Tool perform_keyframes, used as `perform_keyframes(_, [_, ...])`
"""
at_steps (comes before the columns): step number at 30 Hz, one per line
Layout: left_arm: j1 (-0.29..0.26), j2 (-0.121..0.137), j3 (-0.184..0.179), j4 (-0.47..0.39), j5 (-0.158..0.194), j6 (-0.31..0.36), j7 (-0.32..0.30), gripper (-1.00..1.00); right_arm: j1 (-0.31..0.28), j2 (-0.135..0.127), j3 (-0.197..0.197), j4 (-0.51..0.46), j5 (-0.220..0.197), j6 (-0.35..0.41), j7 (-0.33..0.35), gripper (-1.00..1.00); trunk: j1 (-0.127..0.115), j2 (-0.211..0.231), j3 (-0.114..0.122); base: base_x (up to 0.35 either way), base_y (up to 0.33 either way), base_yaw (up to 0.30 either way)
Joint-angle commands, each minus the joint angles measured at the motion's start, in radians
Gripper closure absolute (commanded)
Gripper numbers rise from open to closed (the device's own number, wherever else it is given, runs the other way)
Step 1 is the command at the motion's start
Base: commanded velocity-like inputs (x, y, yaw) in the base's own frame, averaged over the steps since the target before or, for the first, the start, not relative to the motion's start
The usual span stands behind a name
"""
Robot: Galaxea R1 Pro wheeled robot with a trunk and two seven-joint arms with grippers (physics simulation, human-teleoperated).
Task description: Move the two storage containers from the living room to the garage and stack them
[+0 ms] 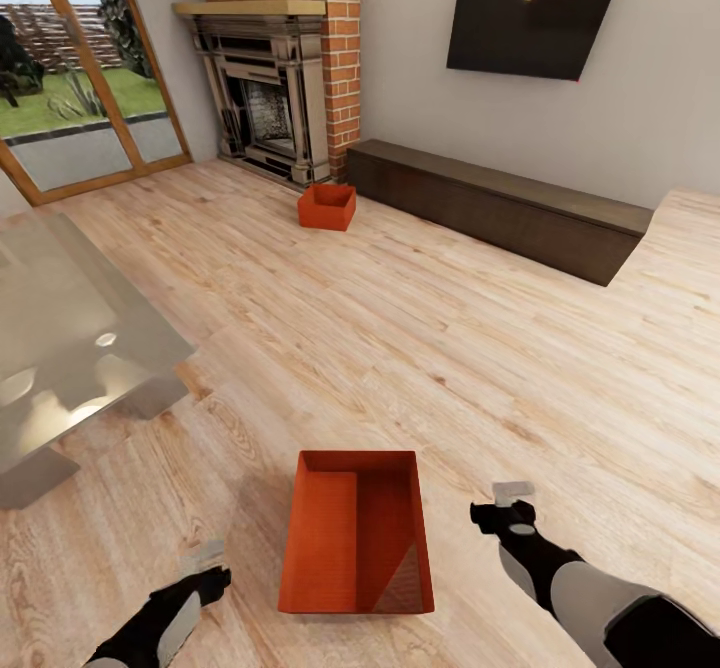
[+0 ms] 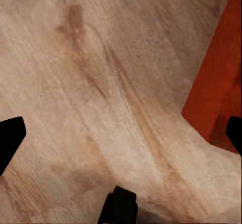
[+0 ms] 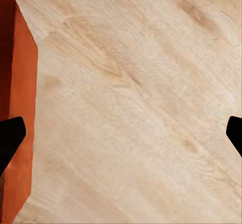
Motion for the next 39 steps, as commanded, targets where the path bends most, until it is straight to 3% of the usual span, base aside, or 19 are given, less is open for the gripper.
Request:
perform_keyframes(1, [-0.025, -0.024, 0.001, -0.001, 0.003, 0.007, 0.018, -1.0, -0.002, 0.024, 0.006, -0.013, -0.009, -0.003, -0.002, -1.0, 0.0, 0.0, -0.001, 0.0, 0.0, 0.0])
perform_keyframes(2, [-0.034, -0.037, 0.0, -0.001, 0.001, 0.008, 0.027, -1.0, -0.002, 0.035, 0.006, -0.018, -0.009, -0.004, -0.002, -1.0, 0.0, 0.0, -0.001, 0.0, 0.0, 0.0])
perform_keyframes(3, [-0.057, -0.085, -0.003, -0.009, -0.011, 0.008, 0.075, -1.0, -0.003, 0.082, 0.006, -0.03, -0.009, -0.009, -0.004, -1.0, 0.0, 0.0, -0.001, 0.0, 0.0, 0.0])
perform_keyframes(6, [-0.069, -0.156, -0.01, -0.018, -0.047, 0.005, 0.122, -1.0, -0.003, 0.157, 0.006, -0.036, -0.01, -0.013, -0.024, -1.0, 0.0, 0.0, -0.001, 0.0, 0.0, 0.0])
perform_keyframes(9, [-0.071, -0.188, -0.012, -0.03, -0.107, 0.003, 0.132, -1.0, -0.003, 0.196, 0.004, -0.03, -0.014, -0.015, -0.033, -1.0, 0.0, 0.0, -0.001, 0.0, 0.0, 0.0])
perform_keyframes(11, [-0.072, -0.197, -0.013, -0.041, -0.153, 0.0, 0.134, -1.0, 0.001, 0.207, 0.004, -0.023, -0.016, -0.021, -0.033, -1.0, 0.0, 0.0, -0.001, 0.0, 0.0, 0.0])
perform_keyframes(14, [-0.072, -0.205, -0.012, -0.049, -0.211, -0.005, 0.136, -1.0, 0.013, 0.216, 0.004, 0.001, -0.017, -0.037, -0.029, -1.0, 0.0, 0.0, -0.001, 0.0, 0.0, 0.0])
perform_keyframes(18, [-0.073, -0.209, -0.011, -0.053, -0.235, -0.008, 0.134, -1.0, 0.019, 0.219, 0.003, 0.044, -0.016, -0.046, -0.026, -1.0, 0.0, 0.0, -0.001, 0.0, 0.0, 0.0])
perform_keyframes(39, [-0.073, -0.219, -0.009, -0.058, -0.241, -0.012, 0.125, -1.0, 0.012, 0.211, 0.003, 0.068, -0.017, -0.094, -0.022, -1.0, 0.0, 0.0, -0.001, 0.0, 0.0, 0.0])
